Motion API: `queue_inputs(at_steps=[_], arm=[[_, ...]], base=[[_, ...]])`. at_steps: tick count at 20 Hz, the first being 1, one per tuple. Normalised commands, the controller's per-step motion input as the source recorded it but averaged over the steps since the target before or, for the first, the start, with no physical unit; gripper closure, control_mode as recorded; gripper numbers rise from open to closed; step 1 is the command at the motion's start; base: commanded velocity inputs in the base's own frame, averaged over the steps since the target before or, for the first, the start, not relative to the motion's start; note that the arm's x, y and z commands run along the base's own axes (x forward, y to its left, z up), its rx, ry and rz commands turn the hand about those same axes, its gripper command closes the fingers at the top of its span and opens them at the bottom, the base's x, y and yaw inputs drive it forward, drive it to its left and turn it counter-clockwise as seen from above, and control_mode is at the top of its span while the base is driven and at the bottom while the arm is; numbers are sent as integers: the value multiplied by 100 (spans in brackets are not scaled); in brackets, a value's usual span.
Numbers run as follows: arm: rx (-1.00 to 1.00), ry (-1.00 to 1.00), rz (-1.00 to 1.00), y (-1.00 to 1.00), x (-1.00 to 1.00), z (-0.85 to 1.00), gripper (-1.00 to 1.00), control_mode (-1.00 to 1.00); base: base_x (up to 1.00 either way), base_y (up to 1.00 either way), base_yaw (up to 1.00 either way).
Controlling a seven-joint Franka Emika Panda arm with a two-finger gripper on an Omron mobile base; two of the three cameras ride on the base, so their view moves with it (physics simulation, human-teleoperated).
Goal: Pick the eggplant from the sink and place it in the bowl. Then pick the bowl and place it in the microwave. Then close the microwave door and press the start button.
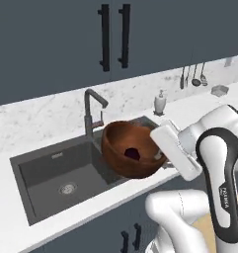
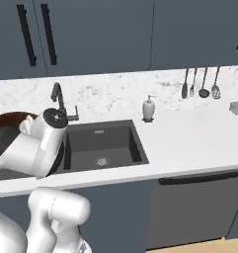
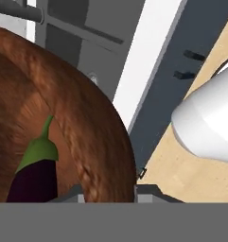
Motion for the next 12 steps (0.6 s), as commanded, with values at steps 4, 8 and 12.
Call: queue_inputs(at_steps=[4,8,12], arm=[[0,0,0,0,0,0,100,100],[0,0,0,0,0,0,100,100],[0,0,0,0,0,0,100,100]], base=[[-36,0,-77],[-26,-3,-83],[-21,-11,-85]])
